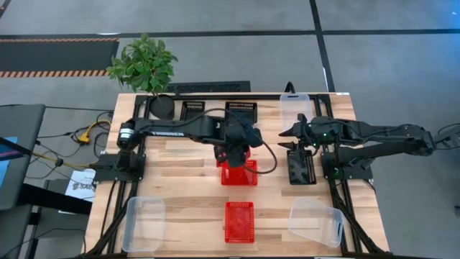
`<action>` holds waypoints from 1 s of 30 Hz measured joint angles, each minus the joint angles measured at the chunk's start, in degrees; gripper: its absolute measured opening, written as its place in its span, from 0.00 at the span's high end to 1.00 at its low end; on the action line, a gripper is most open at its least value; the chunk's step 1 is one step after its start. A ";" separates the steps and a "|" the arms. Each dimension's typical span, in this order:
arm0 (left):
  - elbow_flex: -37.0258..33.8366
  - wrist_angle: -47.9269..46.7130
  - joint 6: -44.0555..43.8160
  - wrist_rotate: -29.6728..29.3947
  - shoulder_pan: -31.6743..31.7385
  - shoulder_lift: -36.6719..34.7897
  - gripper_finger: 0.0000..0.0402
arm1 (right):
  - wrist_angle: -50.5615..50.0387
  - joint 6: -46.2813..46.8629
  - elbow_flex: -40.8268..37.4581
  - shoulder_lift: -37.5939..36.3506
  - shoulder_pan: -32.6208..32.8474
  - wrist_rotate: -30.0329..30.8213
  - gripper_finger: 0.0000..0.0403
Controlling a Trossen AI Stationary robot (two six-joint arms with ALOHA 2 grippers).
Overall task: Stack baskets by color
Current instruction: Stack the top left red bin on top of the top right red bin
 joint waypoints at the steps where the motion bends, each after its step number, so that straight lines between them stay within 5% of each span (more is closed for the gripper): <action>1: 0.00 -0.49 0.01 -0.08 0.00 0.44 1.00 | -0.31 -0.17 0.00 0.02 0.00 0.01 0.53; 19: -0.70 -5.28 -3.18 0.00 -2.64 0.75 1.00 | -0.69 -1.49 -0.02 -0.65 -1.62 0.19 0.53; 26: -0.72 -5.25 4.43 -7.48 -4.63 5.37 1.00 | -0.44 -1.49 -0.02 -0.64 -2.64 0.19 0.53; 30: -0.59 -5.24 5.66 -6.76 -5.58 6.30 1.00 | -0.74 -1.49 -0.02 -0.64 -2.62 0.17 0.53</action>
